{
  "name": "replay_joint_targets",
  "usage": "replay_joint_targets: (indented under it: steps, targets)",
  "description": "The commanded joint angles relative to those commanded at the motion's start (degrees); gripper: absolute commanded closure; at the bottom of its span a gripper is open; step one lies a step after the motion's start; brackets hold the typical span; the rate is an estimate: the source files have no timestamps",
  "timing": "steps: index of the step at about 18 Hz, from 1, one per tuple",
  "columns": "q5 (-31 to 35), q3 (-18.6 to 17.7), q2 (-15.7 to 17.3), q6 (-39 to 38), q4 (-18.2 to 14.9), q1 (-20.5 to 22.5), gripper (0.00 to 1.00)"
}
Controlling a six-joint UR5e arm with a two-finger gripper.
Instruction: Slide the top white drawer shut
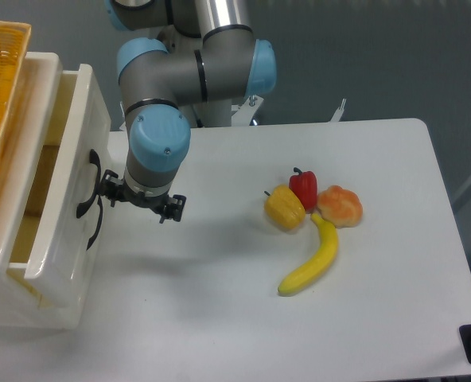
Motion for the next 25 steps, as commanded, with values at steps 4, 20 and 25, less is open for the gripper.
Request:
replay_joint_targets:
  steps: [4,20,25]
  targets:
    - [-0.1,0.0,0.3,-0.1,0.0,-0.4,0.00]
    - [-0.2,-0.4,1.0,-1.4,-0.1,-1.1,0.00]
    - [-0.4,-0.4,1.1,-2.7,-0.1,-1.0,0.00]
